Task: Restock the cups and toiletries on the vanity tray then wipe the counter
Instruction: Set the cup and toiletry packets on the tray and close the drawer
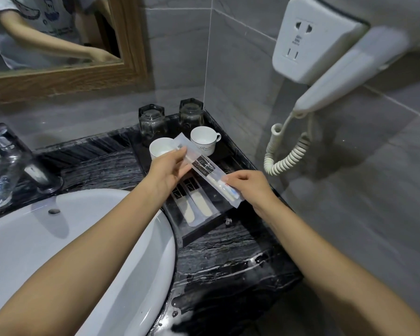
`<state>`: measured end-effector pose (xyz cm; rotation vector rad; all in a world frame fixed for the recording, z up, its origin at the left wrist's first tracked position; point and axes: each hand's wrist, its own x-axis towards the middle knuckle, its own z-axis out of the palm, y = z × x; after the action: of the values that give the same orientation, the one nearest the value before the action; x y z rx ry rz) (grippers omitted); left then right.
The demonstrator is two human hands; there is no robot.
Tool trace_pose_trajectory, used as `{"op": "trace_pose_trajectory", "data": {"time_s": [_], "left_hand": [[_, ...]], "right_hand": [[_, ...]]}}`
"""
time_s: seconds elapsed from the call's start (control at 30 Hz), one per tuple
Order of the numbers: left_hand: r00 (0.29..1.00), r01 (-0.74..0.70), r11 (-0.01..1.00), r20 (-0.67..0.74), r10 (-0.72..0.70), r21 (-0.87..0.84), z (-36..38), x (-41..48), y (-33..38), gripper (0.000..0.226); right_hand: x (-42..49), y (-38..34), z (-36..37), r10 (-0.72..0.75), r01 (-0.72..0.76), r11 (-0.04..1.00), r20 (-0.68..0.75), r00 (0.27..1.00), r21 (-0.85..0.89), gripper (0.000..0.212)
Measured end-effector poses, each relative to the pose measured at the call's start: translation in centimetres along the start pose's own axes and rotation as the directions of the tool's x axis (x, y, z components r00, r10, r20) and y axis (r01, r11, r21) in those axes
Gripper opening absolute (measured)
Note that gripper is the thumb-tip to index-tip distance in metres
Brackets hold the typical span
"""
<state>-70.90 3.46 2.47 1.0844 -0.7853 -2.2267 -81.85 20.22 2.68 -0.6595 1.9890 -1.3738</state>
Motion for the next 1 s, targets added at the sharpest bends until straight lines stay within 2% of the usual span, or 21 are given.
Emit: {"op": "trace_pose_trajectory", "data": {"time_s": [0.13,0.27,0.33,0.4,0.43,0.53,0.7,0.77,0.87,0.93,1.0], "left_hand": [[0.999,0.046,0.999,-0.001,-0.046,0.018,0.2,0.0,-0.7,0.004],[0.997,0.069,0.993,0.023,-0.072,0.095,-0.3,-0.2,-1.3,0.007],[0.999,0.028,0.989,0.022,-0.031,0.142,-0.7,-0.2,-1.7,0.006],[0.997,-0.076,0.953,0.003,0.079,0.294,-1.3,-0.2,-2.1,0.023],[0.985,-0.160,0.894,0.012,0.171,0.419,-1.5,-0.2,-2.3,0.029],[0.902,-0.384,0.607,0.140,0.409,0.696,-1.7,-0.4,-2.8,0.031],[0.788,-0.537,0.211,0.396,0.472,0.817,-1.7,0.0,-3.4,0.035],[0.735,-0.582,-0.009,0.531,0.421,0.813,-2.1,0.5,-3.6,0.038],[0.751,-0.550,-0.298,0.618,0.231,0.780,-3.5,1.6,-4.2,0.052],[0.777,-0.501,-0.439,0.611,0.153,0.746,-4.4,2.3,-4.6,0.063],[0.779,-0.477,-0.513,0.614,0.130,0.713,-5.1,2.7,-5.1,0.068]], "right_hand": [[-0.1,0.5,-0.4,0.056,-0.055,0.997,-0.017,0.998,0.047,0.015],[-0.8,1.5,-0.6,0.041,-0.041,0.999,-0.062,0.997,0.004,0.015],[-1.0,1.8,-1.1,0.030,-0.032,0.999,-0.106,0.994,-0.017,0.015],[-1.0,2.1,-1.5,0.039,-0.046,0.998,-0.140,0.989,-0.047,0.014],[-0.9,2.2,-1.7,0.053,-0.064,0.996,-0.155,0.987,-0.067,0.013],[-0.4,2.4,-2.1,0.087,-0.116,0.981,-0.182,0.979,-0.153,0.016],[0.6,2.0,-1.7,0.144,-0.184,0.952,-0.174,0.974,-0.243,0.010],[0.7,1.7,-1.5,0.165,-0.204,0.939,-0.157,0.974,-0.277,0.009],[0.3,1.8,-1.6,0.164,-0.196,0.928,-0.126,0.978,-0.317,0.020],[0.0,2.1,-2.0,0.159,-0.195,0.917,-0.128,0.979,-0.349,0.020],[-0.2,2.4,-2.4,0.147,-0.192,0.909,-0.146,0.978,-0.371,0.015]]}}
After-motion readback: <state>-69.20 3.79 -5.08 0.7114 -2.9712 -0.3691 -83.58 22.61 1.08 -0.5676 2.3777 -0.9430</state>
